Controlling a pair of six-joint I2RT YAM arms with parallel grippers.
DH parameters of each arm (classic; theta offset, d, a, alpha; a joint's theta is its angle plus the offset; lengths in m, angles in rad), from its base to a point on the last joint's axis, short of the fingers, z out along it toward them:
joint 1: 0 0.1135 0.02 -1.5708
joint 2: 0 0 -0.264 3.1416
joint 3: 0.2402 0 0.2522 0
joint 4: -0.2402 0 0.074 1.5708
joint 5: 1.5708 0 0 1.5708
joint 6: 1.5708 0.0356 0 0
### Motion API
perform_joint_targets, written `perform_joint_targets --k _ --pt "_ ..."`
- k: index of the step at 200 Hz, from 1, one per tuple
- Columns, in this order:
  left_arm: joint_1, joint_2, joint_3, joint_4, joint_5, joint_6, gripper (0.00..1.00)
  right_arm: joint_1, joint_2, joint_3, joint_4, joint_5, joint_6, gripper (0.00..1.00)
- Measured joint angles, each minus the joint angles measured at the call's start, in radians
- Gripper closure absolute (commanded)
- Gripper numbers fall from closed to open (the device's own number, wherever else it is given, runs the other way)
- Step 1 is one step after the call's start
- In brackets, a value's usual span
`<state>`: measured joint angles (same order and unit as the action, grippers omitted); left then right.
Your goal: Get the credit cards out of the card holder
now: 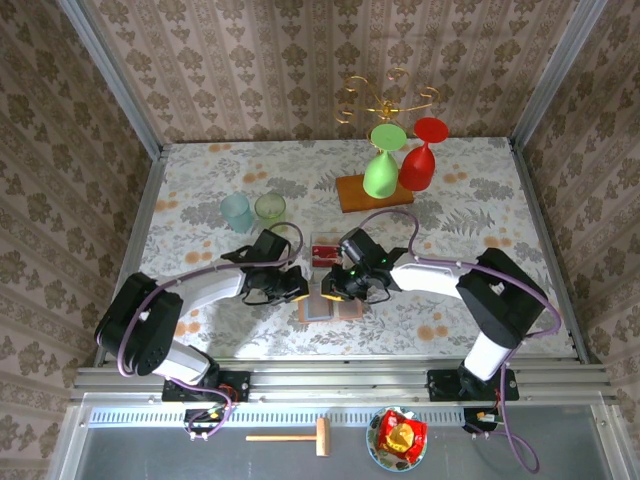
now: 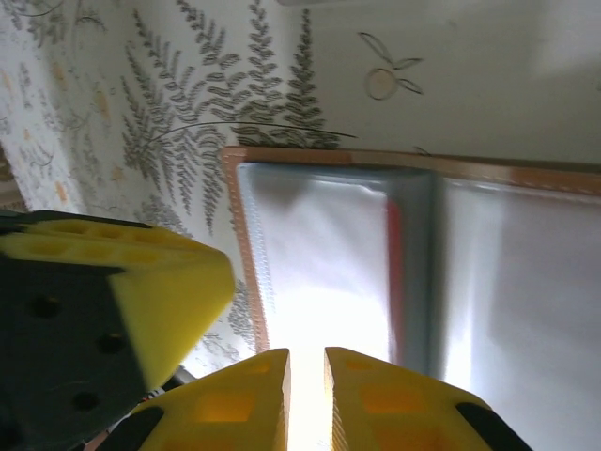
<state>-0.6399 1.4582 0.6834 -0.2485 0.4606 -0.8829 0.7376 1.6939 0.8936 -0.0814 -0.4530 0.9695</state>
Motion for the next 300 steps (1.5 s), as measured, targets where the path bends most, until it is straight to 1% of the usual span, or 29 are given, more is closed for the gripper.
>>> perform_joint_targets --k 19,54,94,203,221,238,254,274,300 --pt "0.0 -0.005 -0.022 -0.007 -0.013 0.0 0.93 0.003 0.021 0.007 0.01 -0.005 0.003 0.77" --pt "0.006 0.01 -0.054 -0.004 -0.016 0.0 0.93 0.003 0.054 0.007 0.011 -0.011 0.003 0.76" --pt "0.011 0.018 -0.06 0.01 -0.009 0.0 0.93 0.003 0.062 0.01 -0.007 -0.011 -0.005 0.72" --pt "0.04 0.019 -0.049 -0.024 0.0 0.025 0.92 -0.011 0.058 -0.009 -0.019 -0.007 -0.016 0.71" --pt "0.04 0.007 -0.039 -0.053 -0.012 0.028 0.89 -0.013 0.058 -0.017 -0.007 -0.007 -0.016 0.71" --pt "0.04 -0.043 -0.038 -0.069 -0.021 0.03 0.85 -0.015 0.057 -0.026 0.007 -0.008 -0.015 0.72" --pt "0.04 -0.095 -0.032 -0.068 -0.019 0.029 0.82 -0.019 0.057 -0.037 0.023 -0.013 -0.014 0.72" --pt "0.04 -0.125 -0.027 -0.013 0.009 0.002 0.79 -0.024 0.057 -0.045 0.037 -0.024 -0.009 0.73" --pt "0.032 -0.104 -0.027 0.07 0.044 -0.043 0.76 -0.026 0.057 -0.056 0.063 -0.034 0.003 0.73"
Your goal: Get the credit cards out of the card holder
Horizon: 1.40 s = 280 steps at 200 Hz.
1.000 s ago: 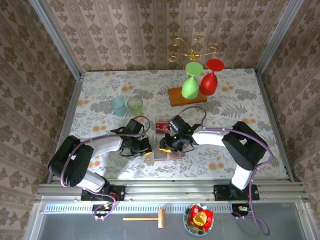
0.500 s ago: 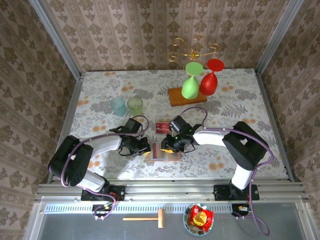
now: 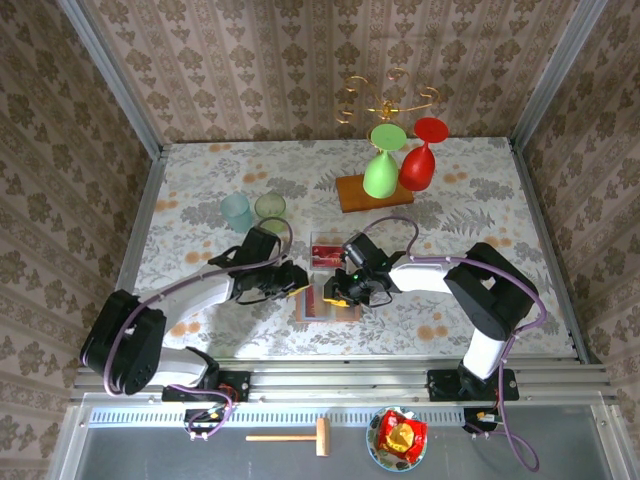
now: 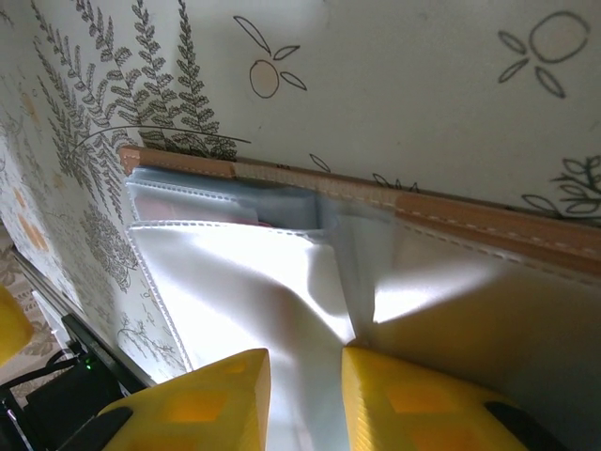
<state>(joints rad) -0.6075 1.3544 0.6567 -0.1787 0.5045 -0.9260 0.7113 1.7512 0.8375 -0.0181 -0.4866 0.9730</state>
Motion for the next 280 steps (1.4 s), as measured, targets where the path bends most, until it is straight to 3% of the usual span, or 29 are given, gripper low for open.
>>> perform_joint_targets --k 112,149,216,280 --pt "-0.053 0.152 0.006 0.063 0.03 -0.051 0.79 -0.005 0.0 -0.027 0.065 -0.019 0.027 0.74" --pt "-0.056 0.164 0.01 0.084 0.048 -0.063 0.79 -0.005 -0.019 -0.033 0.064 -0.018 0.033 0.69" --pt "-0.101 0.189 0.124 0.082 0.08 -0.071 0.66 -0.069 -0.277 -0.081 -0.038 0.05 0.025 0.68" --pt "-0.178 0.363 0.237 0.113 0.108 -0.068 0.6 -0.133 -0.471 -0.089 -0.179 0.101 -0.023 0.66"
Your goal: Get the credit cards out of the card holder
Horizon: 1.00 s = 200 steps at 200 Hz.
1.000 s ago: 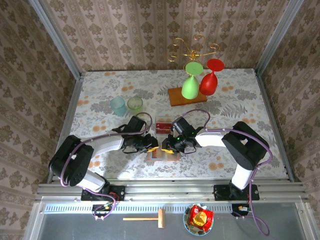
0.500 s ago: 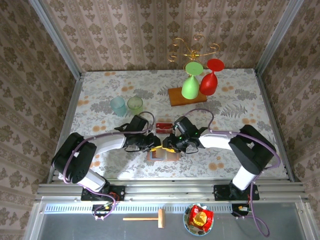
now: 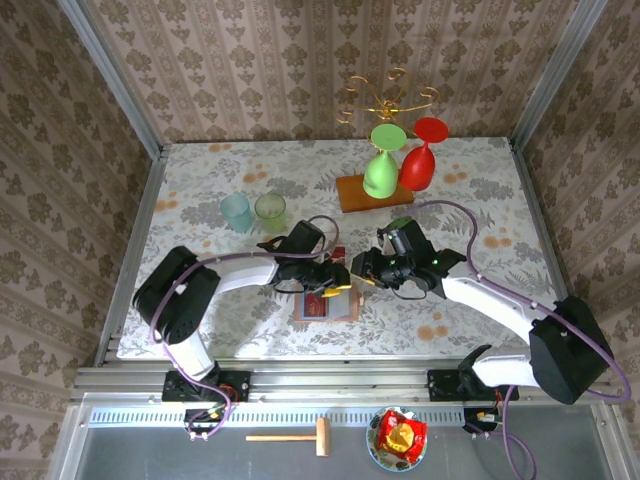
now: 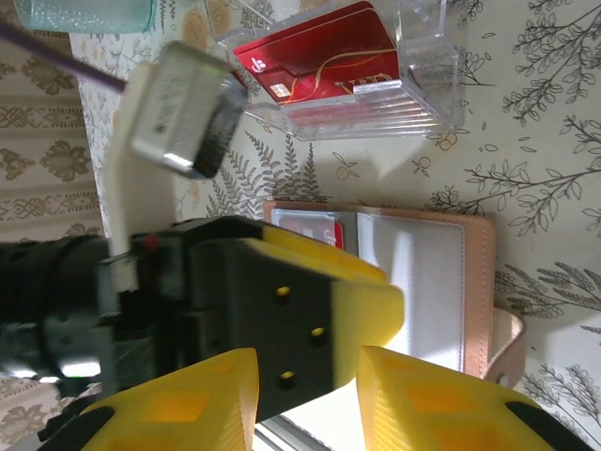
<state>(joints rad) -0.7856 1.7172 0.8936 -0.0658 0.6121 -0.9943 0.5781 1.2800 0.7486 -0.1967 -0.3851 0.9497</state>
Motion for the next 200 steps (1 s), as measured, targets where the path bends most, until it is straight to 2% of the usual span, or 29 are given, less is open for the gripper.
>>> perform_joint_targets --k 45,72,120,159,200 --pt "-0.005 0.021 0.006 0.001 0.006 0.004 0.59 0.0 -0.002 -0.036 -0.01 0.005 -0.001 0.68" --pt "0.017 -0.037 0.003 -0.031 -0.006 0.028 0.59 0.002 0.027 -0.035 0.002 0.0 0.005 0.72" --pt "0.114 -0.237 -0.071 -0.11 -0.056 0.088 0.61 0.055 0.166 0.032 0.016 -0.026 0.024 0.75" --pt "0.172 -0.3 -0.15 -0.203 -0.098 0.136 0.62 0.109 0.284 0.109 0.045 -0.047 0.031 0.75" --pt "0.192 -0.316 -0.223 -0.231 -0.105 0.153 0.63 0.148 0.399 0.148 0.094 -0.074 0.05 0.76"
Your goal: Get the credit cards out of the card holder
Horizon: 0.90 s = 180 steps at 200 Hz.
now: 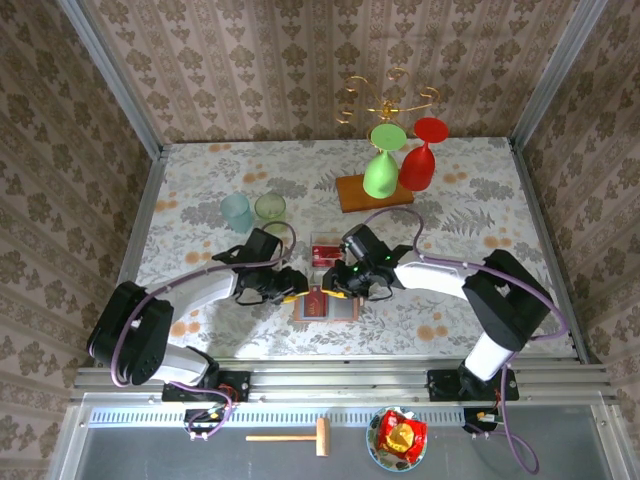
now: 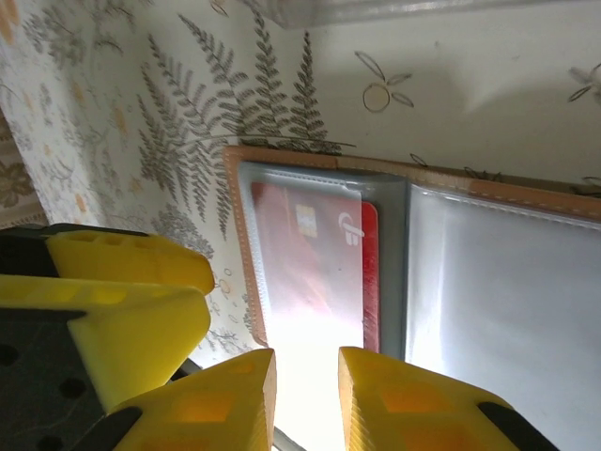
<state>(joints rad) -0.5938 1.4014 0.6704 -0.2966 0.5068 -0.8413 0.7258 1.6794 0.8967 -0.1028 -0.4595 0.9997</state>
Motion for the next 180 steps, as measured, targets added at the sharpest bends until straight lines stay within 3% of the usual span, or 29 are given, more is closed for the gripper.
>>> perform_joint_targets --k 180 --pt "0.011 0.079 -0.038 0.062 0.021 0.001 0.65 0.015 0.104 0.025 0.032 -0.026 0.017 0.76"
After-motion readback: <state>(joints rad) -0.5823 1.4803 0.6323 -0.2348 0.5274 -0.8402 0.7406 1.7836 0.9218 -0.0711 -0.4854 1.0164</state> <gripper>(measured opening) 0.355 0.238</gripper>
